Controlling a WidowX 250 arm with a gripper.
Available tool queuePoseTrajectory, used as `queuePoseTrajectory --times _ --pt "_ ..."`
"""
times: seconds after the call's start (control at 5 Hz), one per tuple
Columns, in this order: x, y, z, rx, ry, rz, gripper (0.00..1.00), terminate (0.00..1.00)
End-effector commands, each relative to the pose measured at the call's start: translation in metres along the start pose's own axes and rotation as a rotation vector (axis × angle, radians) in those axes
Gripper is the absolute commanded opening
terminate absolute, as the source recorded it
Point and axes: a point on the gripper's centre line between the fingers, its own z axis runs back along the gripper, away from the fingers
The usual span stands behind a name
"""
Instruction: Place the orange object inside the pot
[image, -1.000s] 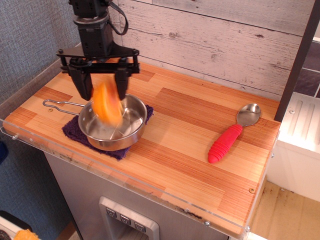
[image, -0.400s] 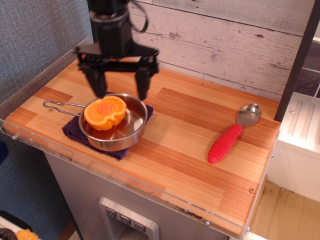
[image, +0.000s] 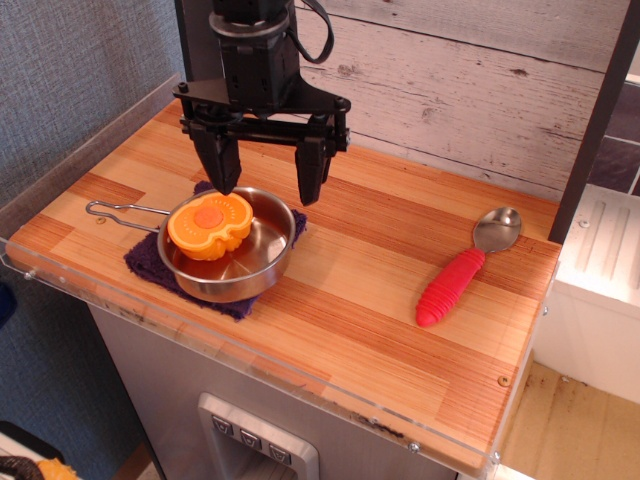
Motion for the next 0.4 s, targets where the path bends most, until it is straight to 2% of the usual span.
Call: queuePoseTrajectory --times 0.0,0.2 --pt "0.0029 -0.0039 0.0071 -0.004 0.025 -0.11 1.0 0.0" --pt "0.0029 -0.0039 0.0071 -0.004 0.025 -0.11 1.0 1.0"
